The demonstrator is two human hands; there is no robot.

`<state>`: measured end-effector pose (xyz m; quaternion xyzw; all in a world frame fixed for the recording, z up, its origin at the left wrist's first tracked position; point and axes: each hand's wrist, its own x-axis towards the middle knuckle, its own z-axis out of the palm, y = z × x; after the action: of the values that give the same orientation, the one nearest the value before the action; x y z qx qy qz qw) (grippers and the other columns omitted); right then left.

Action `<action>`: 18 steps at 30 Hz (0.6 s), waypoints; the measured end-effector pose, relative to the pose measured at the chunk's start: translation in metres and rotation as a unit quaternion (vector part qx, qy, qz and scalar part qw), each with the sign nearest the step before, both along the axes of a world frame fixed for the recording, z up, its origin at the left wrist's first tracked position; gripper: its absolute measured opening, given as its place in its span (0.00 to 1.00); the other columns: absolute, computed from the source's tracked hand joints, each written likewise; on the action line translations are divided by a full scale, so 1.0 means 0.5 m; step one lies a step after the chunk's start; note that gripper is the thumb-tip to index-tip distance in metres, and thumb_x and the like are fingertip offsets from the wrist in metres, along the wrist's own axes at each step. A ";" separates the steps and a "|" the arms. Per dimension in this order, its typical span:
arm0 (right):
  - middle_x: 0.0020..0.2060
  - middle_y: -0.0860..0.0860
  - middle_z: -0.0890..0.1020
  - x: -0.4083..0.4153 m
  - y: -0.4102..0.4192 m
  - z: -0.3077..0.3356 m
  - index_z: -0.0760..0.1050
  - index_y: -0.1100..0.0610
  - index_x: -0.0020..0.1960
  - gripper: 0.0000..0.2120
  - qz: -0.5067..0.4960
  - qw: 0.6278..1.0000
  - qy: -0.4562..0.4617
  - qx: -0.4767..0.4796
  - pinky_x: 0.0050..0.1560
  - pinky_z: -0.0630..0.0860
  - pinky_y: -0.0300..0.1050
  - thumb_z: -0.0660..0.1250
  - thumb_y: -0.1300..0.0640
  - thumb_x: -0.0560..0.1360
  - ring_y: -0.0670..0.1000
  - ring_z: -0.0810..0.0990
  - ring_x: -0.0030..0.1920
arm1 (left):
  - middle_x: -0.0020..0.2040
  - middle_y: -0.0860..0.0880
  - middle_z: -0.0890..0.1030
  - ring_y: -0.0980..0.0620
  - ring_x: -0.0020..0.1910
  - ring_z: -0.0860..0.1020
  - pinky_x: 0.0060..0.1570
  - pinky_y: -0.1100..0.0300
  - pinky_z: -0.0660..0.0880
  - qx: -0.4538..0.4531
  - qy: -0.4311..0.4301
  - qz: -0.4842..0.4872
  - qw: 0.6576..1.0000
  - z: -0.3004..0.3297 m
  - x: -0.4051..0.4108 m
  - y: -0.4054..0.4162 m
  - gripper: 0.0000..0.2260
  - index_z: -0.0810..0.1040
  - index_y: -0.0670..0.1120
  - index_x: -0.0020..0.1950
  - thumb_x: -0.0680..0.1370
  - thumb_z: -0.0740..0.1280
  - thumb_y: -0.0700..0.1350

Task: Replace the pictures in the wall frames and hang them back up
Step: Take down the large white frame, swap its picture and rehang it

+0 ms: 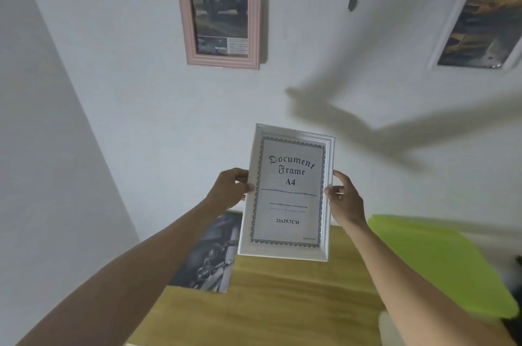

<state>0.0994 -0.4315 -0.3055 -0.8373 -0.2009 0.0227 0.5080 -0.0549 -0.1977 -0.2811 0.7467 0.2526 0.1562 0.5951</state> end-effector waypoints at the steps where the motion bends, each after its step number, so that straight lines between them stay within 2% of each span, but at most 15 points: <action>1: 0.46 0.49 0.80 -0.016 0.000 -0.024 0.69 0.51 0.72 0.20 -0.006 1.000 0.014 -0.003 0.58 0.74 0.50 0.64 0.57 0.81 0.53 0.80 0.50 | 0.49 0.46 0.82 0.42 0.54 0.82 0.57 0.43 0.78 -0.005 0.010 -0.002 1.000 -0.019 -0.013 -0.001 0.09 0.80 0.44 0.53 0.75 0.70 0.34; 4: 0.48 0.51 0.82 -0.058 0.000 -0.080 0.68 0.53 0.72 0.20 -0.023 0.999 0.036 -0.025 0.57 0.73 0.46 0.64 0.57 0.80 0.55 0.81 0.52 | 0.50 0.45 0.82 0.44 0.51 0.83 0.57 0.44 0.79 -0.018 0.042 -0.005 0.999 -0.064 -0.046 -0.003 0.09 0.80 0.44 0.54 0.75 0.70 0.34; 6: 0.54 0.55 0.82 -0.079 -0.002 -0.106 0.66 0.55 0.73 0.22 -0.025 0.997 0.054 -0.046 0.59 0.74 0.48 0.64 0.58 0.80 0.56 0.81 0.54 | 0.50 0.46 0.83 0.45 0.51 0.83 0.57 0.46 0.79 -0.018 0.055 -0.002 0.998 -0.088 -0.062 -0.003 0.09 0.80 0.44 0.54 0.75 0.70 0.35; 8: 0.60 0.58 0.79 -0.097 -0.001 -0.121 0.64 0.56 0.74 0.25 -0.026 0.995 0.061 -0.076 0.61 0.74 0.50 0.66 0.57 0.79 0.56 0.80 0.56 | 0.50 0.47 0.83 0.46 0.50 0.83 0.57 0.47 0.79 -0.003 0.066 0.000 0.998 -0.102 -0.075 -0.006 0.09 0.80 0.46 0.52 0.75 0.71 0.36; 12: 0.64 0.57 0.75 -0.134 0.027 -0.101 0.61 0.54 0.76 0.29 -0.002 0.993 0.057 -0.102 0.59 0.71 0.46 0.67 0.50 0.78 0.55 0.76 0.61 | 0.47 0.50 0.84 0.49 0.49 0.83 0.56 0.45 0.79 0.019 0.057 -0.022 0.998 -0.118 -0.094 -0.022 0.10 0.80 0.51 0.49 0.73 0.73 0.38; 15: 0.60 0.52 0.79 -0.170 0.076 -0.045 0.61 0.52 0.76 0.30 0.063 0.993 0.067 -0.078 0.54 0.72 0.41 0.66 0.44 0.79 0.50 0.78 0.59 | 0.45 0.52 0.84 0.52 0.46 0.82 0.51 0.49 0.81 0.093 0.050 -0.023 0.994 -0.120 -0.099 -0.048 0.10 0.80 0.51 0.51 0.72 0.73 0.41; 18: 0.58 0.48 0.79 -0.206 0.137 0.012 0.62 0.49 0.74 0.31 0.098 0.989 0.080 -0.073 0.46 0.74 0.43 0.63 0.36 0.76 0.50 0.80 0.53 | 0.44 0.54 0.81 0.54 0.44 0.79 0.50 0.53 0.78 0.214 0.024 -0.022 0.976 -0.122 -0.102 -0.082 0.08 0.80 0.49 0.51 0.73 0.72 0.44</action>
<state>-0.0035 -0.3631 -0.2993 -0.8438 -0.2384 0.1540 0.4555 -0.1058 -0.2388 -0.3419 0.8657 0.2111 0.1758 0.4183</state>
